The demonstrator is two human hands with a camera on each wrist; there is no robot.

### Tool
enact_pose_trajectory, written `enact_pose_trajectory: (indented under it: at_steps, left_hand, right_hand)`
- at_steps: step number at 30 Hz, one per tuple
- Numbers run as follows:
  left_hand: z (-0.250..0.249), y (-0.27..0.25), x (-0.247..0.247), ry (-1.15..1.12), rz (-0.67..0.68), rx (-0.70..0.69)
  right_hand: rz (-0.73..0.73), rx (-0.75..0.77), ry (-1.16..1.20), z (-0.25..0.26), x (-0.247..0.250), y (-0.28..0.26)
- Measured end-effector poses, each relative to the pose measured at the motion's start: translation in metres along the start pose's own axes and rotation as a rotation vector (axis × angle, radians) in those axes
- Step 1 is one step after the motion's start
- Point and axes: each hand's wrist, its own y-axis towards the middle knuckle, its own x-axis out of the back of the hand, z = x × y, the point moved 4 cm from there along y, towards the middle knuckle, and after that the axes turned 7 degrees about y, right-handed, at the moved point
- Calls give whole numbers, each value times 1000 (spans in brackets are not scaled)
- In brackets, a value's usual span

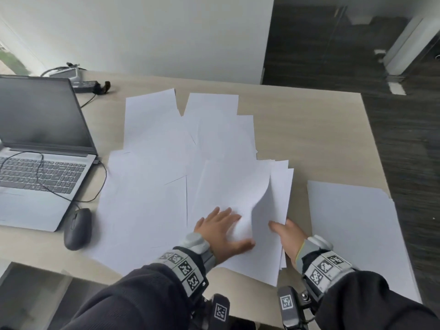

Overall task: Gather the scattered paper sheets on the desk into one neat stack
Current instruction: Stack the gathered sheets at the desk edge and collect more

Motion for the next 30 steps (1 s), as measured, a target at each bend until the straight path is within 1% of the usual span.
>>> enact_pose_trajectory:
  at_steps: [2, 4, 6, 8, 10, 11, 13, 17, 18, 20, 22, 24, 25, 27, 30]
  left_hand:
    - [-9, 2, -12, 47, 67, -53]
    - [-16, 2, -22, 65, 86, -107]
    - [-23, 3, -29, 30, 72, -165]
    - [-27, 3, -30, -80, 36, -202]
    - [-26, 5, -23, -213, -35, -185]
    - [-20, 7, -18, -251, -86, -152]
    - [-3, 14, -9, -272, -181, -41]
    - [37, 29, 12, -339, -279, 277]
    - [43, 31, 20, -410, -296, 337]
    - [51, 36, 30, -653, -295, 396]
    - [48, 40, 38, -921, -246, 384]
    - [41, 45, 44, -1139, -184, 333]
    - [34, 46, 48, -1197, -173, 293]
    - [23, 46, 57, -1230, -203, 226]
    - [-1, 44, 76, -1241, -299, 101]
  right_hand:
    - [-35, -32, -22, 2, 2, -4]
    - [-38, -75, -15, 0, 3, -8]
    - [-3, -48, -13, -6, 3, -7]
    - [8, 16, -32, -13, 4, -4]
    - [-8, 49, -66, -14, 6, -6]
    - [-2, 58, -75, -11, 7, -7]
    - [-11, 66, -65, -10, 12, -10]
    - [2, 75, -4, -12, 26, -13]
    - [9, 88, 22, -11, 29, -13]
    - [12, 109, 75, -10, 35, -16]
    - [14, 132, 116, -5, 40, -21]
    - [9, 167, 97, 1, 44, -25]
    - [2, 185, 74, 4, 46, -27]
    - [-20, 220, 42, 11, 49, -28]
    - [-81, 258, 95, 29, 54, -32]
